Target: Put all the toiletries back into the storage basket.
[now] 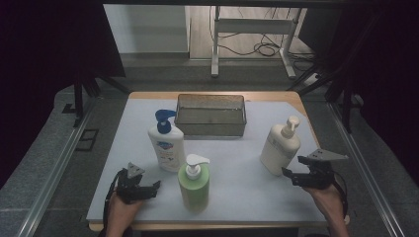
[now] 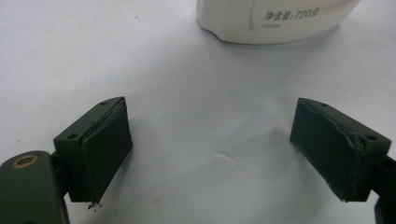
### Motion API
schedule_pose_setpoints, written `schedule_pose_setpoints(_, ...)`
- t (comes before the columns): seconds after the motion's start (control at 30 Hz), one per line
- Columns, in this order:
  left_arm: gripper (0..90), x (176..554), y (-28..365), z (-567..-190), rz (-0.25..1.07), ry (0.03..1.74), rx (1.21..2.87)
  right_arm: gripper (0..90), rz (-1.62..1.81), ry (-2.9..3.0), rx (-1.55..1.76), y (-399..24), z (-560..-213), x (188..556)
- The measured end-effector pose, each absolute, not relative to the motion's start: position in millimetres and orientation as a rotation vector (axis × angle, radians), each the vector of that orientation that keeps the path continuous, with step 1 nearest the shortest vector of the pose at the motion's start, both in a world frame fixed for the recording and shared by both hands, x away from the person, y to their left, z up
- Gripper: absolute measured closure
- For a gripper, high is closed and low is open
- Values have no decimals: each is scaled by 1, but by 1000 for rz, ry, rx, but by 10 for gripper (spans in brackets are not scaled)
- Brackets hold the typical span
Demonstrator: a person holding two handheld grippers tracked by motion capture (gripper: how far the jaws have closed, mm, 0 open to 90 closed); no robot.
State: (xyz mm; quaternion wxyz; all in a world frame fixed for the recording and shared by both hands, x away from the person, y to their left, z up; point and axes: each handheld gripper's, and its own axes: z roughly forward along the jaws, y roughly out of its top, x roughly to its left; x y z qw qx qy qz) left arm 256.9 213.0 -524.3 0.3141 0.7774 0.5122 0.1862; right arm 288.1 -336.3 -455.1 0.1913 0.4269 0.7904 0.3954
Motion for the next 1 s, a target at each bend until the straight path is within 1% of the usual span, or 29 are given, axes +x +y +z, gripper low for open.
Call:
schedule_pose_setpoints(0.17, 119, 257, 213, -524, 490, 1351, 2049, 151, 1141, 2224, 1186, -332, -449, 293)
schedule_pose_setpoints(0.57, 119, 257, 213, -524, 490, 1350, 2049, 142, 1172, 2209, 1157, -321, -434, 304)
schedule_pose_setpoints(1.0, 118, 257, 213, -524, 490, 1351, 2048, 201, 1169, 2195, 1160, -308, -426, 322)
